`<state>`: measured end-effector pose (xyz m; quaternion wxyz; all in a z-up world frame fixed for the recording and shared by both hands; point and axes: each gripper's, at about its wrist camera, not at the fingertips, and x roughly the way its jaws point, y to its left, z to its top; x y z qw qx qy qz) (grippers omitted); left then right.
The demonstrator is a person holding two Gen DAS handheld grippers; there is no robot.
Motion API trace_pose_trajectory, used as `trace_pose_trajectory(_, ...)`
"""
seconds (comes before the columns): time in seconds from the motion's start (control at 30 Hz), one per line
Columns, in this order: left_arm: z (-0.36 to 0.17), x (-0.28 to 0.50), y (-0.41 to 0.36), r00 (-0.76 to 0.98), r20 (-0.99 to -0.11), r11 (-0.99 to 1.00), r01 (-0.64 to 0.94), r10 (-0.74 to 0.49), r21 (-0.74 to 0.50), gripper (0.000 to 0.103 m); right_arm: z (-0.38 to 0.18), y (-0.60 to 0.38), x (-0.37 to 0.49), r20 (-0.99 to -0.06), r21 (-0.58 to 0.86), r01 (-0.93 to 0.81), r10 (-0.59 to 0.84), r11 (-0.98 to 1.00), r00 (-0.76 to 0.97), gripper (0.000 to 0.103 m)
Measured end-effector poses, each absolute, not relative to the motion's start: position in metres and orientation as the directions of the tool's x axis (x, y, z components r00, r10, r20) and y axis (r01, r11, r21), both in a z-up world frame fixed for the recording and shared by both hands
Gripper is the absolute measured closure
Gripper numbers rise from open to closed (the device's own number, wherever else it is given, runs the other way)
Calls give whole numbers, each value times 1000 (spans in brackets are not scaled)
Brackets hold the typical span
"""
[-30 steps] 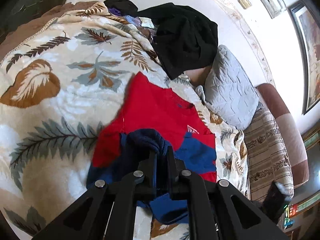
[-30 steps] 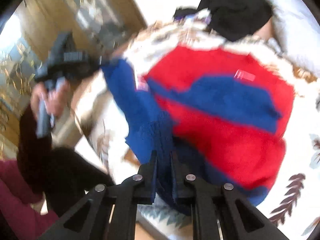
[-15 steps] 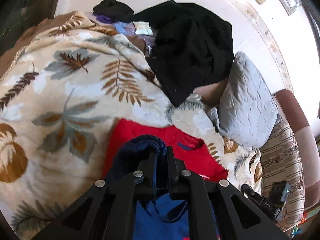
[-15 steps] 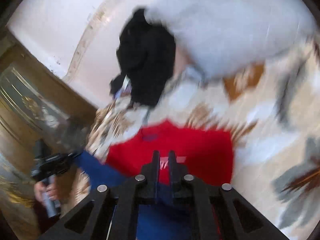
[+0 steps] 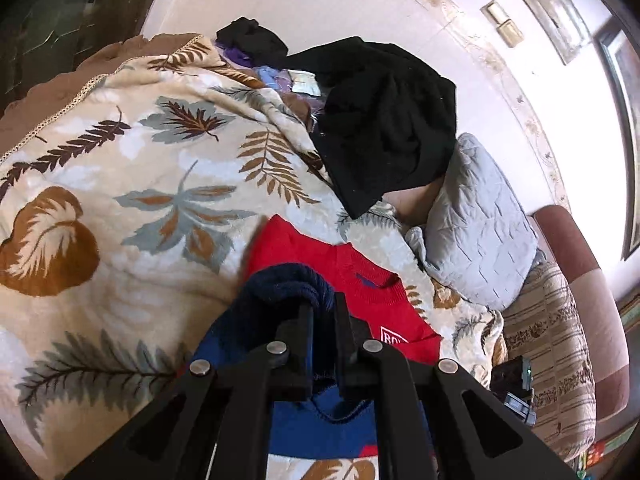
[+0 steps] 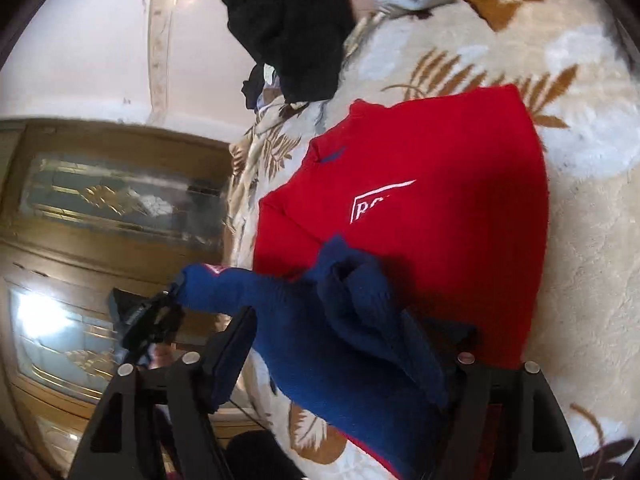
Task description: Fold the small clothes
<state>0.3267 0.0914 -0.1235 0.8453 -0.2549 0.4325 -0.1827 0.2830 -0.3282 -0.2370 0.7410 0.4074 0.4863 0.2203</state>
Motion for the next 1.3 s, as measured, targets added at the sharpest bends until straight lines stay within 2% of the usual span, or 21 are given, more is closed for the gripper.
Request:
trace_pose_trajectory(0.1,-121,323,92,555,-626,795,113,-548,-596,95,-234,-317,286,-645,723,91,621,685,445,28)
trace_pose_trajectory(0.23,-127,318,97,532,-647,804,116,-546,-583,95,-211,-304,297,-676,637,24,544,770,498,28)
trace_pose_trajectory(0.4,-139,311,114,506,-663,801,100,-551,-590,95,-235,-277,319,-751,598,33,545,801,372,29)
trace_pose_trajectory(0.47,-143,308,121,498,-668,802,98,-552,-589,95,-234,-264,319,-796,529,-5,498,849,345,48)
trace_pose_trajectory(0.5,-144,307,123,495,-670,802,99,-553,-589,95,-232,-259,317,-814,503,-27,483,864,322,69)
trace_pose_trajectory(0.6,-149,302,127,481,-679,805,104,-554,-583,94,-215,-255,289,-835,435,-104,444,894,324,77)
trace_pose_trajectory(0.7,-154,299,129,467,-694,813,105,-549,-572,94,-206,-267,267,-830,435,-104,443,895,338,77)
trace_pose_trajectory(0.8,-156,296,132,458,-698,814,110,-551,-570,95,-202,-291,256,-853,383,-38,369,923,369,77)
trace_pose_trajectory(0.93,-151,292,130,464,-688,811,125,-558,-572,94,-206,-317,250,-805,517,63,459,854,376,74)
trace_pose_trajectory(1.2,-142,290,123,471,-674,805,149,-569,-575,94,-191,-283,277,-718,601,-41,561,798,411,73)
trace_pose_trajectory(1.3,-145,291,125,466,-678,805,143,-569,-576,94,-200,-265,294,-731,582,-52,550,811,404,73)
